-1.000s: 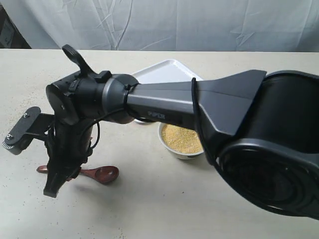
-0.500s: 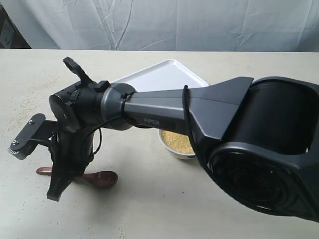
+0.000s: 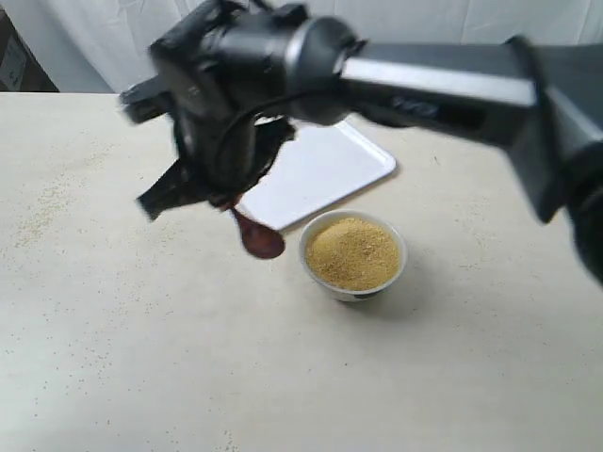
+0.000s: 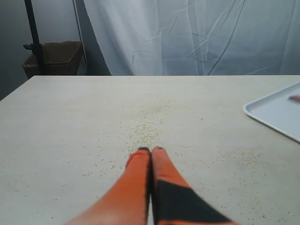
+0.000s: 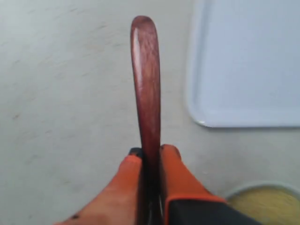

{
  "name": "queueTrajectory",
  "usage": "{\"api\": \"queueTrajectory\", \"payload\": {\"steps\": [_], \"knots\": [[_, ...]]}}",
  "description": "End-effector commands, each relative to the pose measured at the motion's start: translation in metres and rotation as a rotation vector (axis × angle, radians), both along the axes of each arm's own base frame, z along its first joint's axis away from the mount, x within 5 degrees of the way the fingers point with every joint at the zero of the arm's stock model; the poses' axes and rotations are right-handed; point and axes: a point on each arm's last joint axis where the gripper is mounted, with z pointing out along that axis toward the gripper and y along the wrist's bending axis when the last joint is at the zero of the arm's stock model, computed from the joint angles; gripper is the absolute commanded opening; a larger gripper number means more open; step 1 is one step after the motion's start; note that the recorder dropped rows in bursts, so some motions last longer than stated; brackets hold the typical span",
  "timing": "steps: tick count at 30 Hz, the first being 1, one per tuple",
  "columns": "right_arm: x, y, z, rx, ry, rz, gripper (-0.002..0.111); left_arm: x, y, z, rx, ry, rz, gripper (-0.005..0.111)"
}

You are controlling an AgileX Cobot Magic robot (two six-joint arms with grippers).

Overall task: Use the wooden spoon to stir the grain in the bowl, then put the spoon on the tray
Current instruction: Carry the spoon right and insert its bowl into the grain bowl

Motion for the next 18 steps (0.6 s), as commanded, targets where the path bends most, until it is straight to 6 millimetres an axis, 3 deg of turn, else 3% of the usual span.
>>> {"api": "queueTrajectory", "payload": {"steps": [1, 4, 8, 15, 18], "knots": [[0.025, -0.074, 0.015, 0.058, 0.002, -0.33, 0.0, 0.0, 0.0, 0.0, 0.002, -0.014, 0.004, 0.0], [0.028, -0.119, 0.013, 0.155, -0.001, -0.524, 0.0, 0.0, 0.0, 0.0, 0.002, -0.014, 0.004, 0.0], [0.021, -0.158, 0.003, 0.332, -0.012, -0.751, 0.0, 0.0, 0.0, 0.0, 0.002, -0.014, 0.004, 0.0], [-0.003, -0.163, -0.043, 0.577, 0.027, -0.876, 0.0, 0.0, 0.0, 0.0, 0.002, -0.014, 0.004, 0.0], [-0.006, -0.164, -0.055, 0.557, 0.039, -0.874, 0.0, 0.0, 0.0, 0.0, 0.002, -0.014, 0.004, 0.0]]}}
